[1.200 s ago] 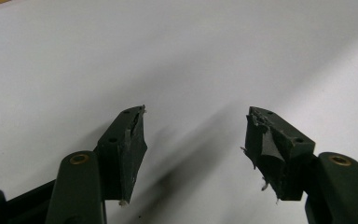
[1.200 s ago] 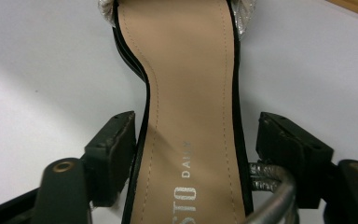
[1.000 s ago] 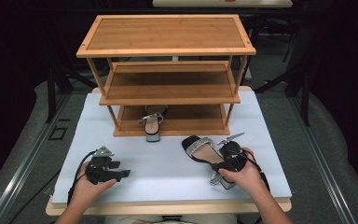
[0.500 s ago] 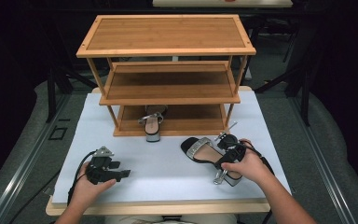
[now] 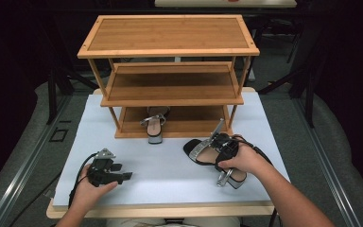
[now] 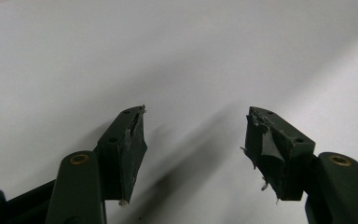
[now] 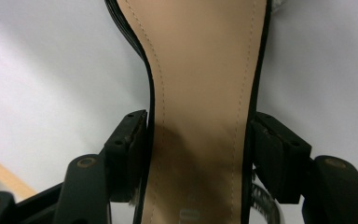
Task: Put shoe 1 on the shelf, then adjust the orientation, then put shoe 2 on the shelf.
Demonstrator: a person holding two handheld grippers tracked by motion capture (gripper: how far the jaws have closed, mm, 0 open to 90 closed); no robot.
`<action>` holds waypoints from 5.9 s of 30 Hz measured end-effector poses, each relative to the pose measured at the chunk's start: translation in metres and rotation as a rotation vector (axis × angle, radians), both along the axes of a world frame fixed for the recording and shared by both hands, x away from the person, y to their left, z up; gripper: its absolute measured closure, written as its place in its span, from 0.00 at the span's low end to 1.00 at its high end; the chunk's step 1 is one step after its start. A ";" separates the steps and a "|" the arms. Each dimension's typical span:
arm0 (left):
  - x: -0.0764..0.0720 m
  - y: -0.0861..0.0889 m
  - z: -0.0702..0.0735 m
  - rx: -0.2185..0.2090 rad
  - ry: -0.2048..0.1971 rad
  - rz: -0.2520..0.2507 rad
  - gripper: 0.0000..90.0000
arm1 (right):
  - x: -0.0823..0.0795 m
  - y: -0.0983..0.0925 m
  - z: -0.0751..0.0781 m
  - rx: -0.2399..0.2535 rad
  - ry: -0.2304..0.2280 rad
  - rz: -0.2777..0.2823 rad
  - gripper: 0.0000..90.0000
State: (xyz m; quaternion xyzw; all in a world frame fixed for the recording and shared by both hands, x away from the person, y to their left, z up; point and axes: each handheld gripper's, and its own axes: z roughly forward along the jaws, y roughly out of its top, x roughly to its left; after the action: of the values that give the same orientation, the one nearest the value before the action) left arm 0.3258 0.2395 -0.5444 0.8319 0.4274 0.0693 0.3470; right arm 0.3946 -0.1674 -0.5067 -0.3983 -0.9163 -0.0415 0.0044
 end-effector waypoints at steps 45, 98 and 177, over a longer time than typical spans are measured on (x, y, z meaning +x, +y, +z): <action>0.001 0.003 0.000 -0.010 0.008 0.005 0.42 | 0.004 0.009 0.019 0.023 0.003 -0.094 0.47; 0.002 0.004 -0.004 -0.009 0.028 0.010 0.42 | -0.007 -0.008 0.063 0.253 -0.223 -0.145 0.43; 0.006 0.003 -0.006 -0.017 0.035 0.002 0.42 | 0.030 0.038 -0.016 0.411 -0.345 -0.187 0.41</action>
State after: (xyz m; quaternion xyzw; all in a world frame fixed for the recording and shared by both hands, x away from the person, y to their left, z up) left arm 0.3322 0.2421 -0.5502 0.8295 0.4348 0.0514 0.3467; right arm 0.4244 -0.1295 -0.5228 -0.4591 -0.8351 -0.2936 -0.0747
